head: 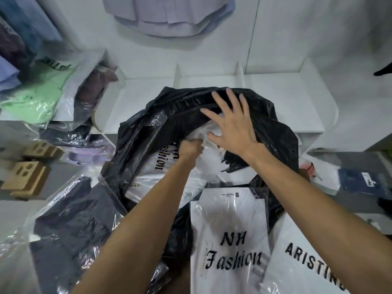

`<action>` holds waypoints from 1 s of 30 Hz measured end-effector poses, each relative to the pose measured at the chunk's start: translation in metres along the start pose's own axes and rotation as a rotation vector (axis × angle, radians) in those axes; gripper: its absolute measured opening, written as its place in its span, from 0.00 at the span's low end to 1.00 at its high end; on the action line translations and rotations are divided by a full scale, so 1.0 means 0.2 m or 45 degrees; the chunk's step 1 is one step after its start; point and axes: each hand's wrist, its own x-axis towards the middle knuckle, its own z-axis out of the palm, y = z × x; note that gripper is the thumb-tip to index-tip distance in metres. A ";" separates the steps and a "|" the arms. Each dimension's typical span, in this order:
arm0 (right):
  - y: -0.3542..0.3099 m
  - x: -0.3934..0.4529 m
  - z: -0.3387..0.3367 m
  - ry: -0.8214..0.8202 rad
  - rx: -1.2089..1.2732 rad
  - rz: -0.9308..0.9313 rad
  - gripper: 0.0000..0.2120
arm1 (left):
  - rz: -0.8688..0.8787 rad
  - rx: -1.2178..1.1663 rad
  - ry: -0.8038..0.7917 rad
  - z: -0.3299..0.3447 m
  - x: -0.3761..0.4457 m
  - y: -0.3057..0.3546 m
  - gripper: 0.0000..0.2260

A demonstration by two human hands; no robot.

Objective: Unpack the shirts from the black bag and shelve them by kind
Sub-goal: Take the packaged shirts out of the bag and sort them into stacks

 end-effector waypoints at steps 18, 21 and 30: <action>0.04 0.12 -0.26 -0.569 0.447 -0.366 0.34 | 0.619 0.030 -0.351 -0.36 -0.46 0.02 0.07; 0.06 0.17 -0.41 -0.495 0.569 -0.313 0.28 | 0.759 -0.004 -0.477 -0.44 -0.54 0.16 0.10; 0.16 0.16 -0.90 -0.203 1.029 0.219 0.25 | 1.238 -0.045 -0.456 -0.58 -0.72 0.71 0.06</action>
